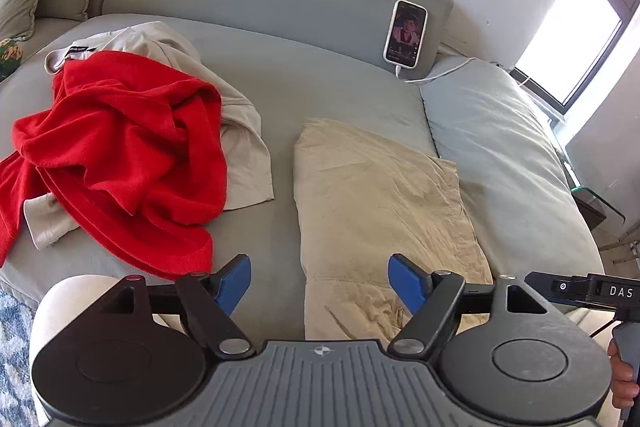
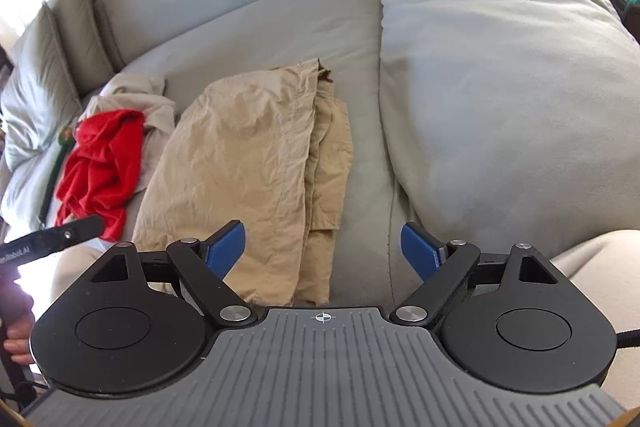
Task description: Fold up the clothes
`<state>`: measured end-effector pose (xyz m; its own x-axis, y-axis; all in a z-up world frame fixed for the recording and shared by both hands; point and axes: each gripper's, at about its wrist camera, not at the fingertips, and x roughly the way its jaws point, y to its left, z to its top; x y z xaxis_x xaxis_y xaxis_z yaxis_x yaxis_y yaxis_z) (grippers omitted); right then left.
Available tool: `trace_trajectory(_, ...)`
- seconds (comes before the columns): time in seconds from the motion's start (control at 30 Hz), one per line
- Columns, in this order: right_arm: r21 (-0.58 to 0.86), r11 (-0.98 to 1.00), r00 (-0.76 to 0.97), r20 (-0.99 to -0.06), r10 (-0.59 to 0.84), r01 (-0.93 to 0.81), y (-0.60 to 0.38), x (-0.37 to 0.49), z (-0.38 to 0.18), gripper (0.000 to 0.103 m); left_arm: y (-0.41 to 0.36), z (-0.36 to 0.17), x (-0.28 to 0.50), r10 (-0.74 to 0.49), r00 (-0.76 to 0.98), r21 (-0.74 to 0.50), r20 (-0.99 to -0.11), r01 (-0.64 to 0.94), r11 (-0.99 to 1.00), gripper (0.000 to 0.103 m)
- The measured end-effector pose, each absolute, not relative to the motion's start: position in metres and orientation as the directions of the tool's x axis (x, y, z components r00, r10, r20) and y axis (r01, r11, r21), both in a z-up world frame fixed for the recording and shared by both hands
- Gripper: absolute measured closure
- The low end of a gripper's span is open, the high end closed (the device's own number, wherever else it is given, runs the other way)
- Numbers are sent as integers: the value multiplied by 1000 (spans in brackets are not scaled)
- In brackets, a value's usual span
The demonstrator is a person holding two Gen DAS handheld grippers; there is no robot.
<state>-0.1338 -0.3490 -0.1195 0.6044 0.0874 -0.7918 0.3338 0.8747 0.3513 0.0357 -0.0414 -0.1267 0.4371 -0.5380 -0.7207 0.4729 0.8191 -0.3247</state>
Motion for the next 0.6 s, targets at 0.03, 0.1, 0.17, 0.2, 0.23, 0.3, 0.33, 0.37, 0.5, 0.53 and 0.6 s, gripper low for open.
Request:
trace_trajectory(0.03,367,865,612,-785,92,341,-351,-130,-121,17,-43,-130,40,-537,432,-334,-724,462,822,26)
trace_trajectory(0.1,393,849,624,-775,99,353,-354,-123,-124,17,-47,-138,48,-540,412,-363,-734,434,825,26)
trace_trajectory(0.17,408,839,630,-770,104,361,-359,-113,-130,17,-48,-146,56,-545,391,-401,-741,393,827,26)
trace_trajectory(0.2,415,834,632,-767,106,363,-361,-108,-134,17,-49,-150,60,-550,380,-421,-744,372,827,26)
trace_trajectory(0.23,422,831,636,-763,111,362,-364,-103,-137,17,-50,-154,63,-563,366,-446,-741,357,820,26)
trace_trajectory(0.3,435,829,639,-758,127,351,-367,-93,-146,17,-54,-160,69,-584,342,-476,-736,351,806,26)
trace_trajectory(0.33,440,829,638,-758,137,345,-369,-88,-151,18,-58,-162,72,-592,334,-482,-734,358,800,26)
trace_trajectory(0.37,445,829,636,-758,145,340,-371,-83,-156,18,-62,-163,74,-595,330,-480,-733,370,796,26)
trace_trajectory(0.5,463,822,628,-758,174,331,-377,-62,-177,25,-79,-169,81,-597,316,-451,-737,428,783,27)
trace_trajectory(0.53,471,821,630,-754,186,321,-377,-58,-182,25,-84,-172,83,-592,310,-436,-744,447,781,28)
trace_trajectory(0.6,475,825,626,-753,201,306,-376,-50,-191,25,-94,-177,85,-582,299,-403,-756,488,774,30)
